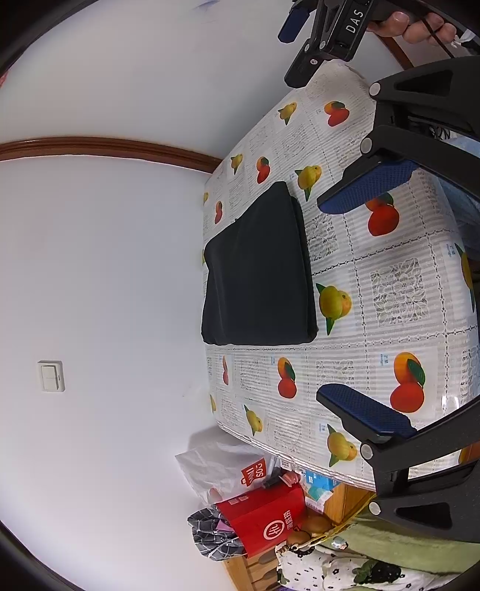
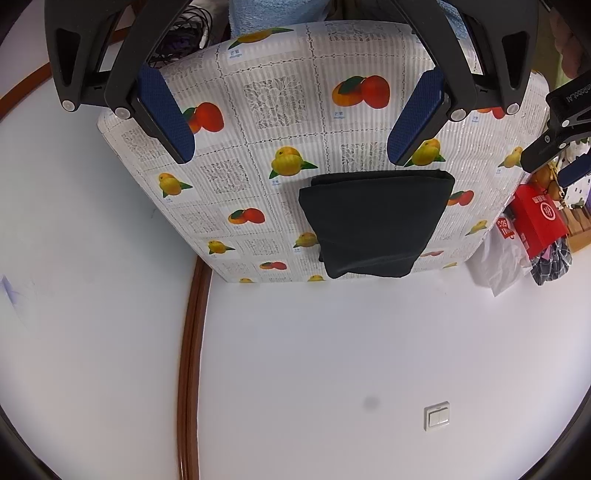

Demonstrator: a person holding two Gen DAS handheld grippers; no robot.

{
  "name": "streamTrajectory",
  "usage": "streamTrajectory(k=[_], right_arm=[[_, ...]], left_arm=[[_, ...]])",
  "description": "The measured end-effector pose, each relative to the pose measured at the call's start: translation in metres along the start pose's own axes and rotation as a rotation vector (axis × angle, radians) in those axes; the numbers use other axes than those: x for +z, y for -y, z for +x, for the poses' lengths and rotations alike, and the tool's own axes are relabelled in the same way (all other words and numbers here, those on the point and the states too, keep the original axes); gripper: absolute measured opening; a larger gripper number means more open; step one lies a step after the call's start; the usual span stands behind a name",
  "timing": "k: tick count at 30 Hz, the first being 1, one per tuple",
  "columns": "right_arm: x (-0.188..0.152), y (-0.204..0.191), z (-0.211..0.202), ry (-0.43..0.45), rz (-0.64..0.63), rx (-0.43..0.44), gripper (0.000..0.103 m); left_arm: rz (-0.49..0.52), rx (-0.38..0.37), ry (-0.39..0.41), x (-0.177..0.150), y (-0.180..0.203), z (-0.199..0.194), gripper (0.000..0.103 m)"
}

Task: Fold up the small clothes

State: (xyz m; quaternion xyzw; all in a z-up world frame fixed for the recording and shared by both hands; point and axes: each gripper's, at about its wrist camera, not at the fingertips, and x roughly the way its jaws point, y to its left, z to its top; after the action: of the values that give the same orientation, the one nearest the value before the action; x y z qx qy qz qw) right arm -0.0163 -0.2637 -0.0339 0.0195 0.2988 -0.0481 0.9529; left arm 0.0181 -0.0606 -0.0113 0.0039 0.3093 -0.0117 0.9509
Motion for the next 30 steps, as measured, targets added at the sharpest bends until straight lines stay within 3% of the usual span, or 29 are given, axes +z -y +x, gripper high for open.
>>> streamTrajectory(k=[30], right_arm=[[0.001,-0.005,0.0031,-0.005,-0.002,-0.009,0.103]], left_arm=[[0.011,0.014,-0.01,-0.0006,-0.0057,0.0035,0.093]])
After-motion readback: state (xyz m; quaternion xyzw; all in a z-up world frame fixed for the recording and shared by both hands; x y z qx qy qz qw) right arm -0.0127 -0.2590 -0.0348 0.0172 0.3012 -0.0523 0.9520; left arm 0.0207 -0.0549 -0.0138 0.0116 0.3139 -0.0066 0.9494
